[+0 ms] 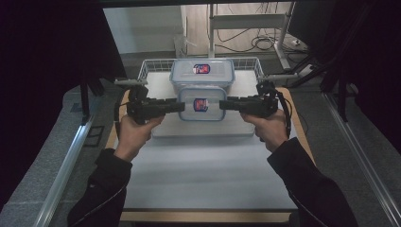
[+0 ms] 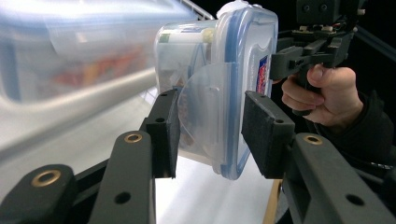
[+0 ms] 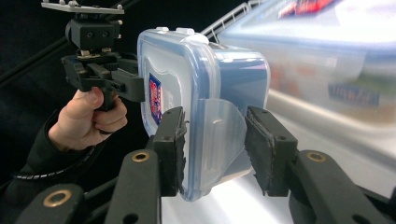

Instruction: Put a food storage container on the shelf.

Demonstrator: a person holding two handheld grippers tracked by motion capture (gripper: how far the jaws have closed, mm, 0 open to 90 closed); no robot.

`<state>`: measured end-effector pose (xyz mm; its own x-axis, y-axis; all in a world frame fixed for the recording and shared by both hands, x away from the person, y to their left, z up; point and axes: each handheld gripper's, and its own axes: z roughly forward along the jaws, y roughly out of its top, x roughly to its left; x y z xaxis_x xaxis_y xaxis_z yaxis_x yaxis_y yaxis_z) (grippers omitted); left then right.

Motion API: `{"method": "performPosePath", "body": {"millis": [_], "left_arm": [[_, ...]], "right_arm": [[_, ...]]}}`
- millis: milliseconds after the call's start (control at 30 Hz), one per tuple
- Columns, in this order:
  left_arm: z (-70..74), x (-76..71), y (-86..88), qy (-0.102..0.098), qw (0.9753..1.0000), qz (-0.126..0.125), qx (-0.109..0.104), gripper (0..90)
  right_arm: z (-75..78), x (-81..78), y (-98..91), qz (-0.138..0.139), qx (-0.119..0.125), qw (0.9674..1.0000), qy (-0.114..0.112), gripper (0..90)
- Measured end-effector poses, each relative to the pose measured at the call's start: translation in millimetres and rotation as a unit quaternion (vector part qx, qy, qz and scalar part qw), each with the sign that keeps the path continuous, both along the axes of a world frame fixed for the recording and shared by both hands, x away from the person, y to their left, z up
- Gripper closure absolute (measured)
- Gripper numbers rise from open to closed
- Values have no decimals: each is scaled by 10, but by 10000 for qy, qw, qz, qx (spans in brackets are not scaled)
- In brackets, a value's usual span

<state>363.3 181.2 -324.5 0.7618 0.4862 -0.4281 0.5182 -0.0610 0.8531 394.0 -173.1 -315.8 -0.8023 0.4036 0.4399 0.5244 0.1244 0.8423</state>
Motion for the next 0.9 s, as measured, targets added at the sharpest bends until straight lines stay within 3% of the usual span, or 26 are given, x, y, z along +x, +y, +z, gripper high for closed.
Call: {"method": "performPosePath", "body": {"millis": [433, 900], "left_arm": [[388, 270, 61, -105, 9999, 94, -76, 574], [538, 579, 69, -51, 9996, 199, -205, 575]], "right_arm": [[395, 280, 64, -63, 117, 9998, -141, 584], [589, 587, 96, -226, 211, 9994, -139, 580]]}}
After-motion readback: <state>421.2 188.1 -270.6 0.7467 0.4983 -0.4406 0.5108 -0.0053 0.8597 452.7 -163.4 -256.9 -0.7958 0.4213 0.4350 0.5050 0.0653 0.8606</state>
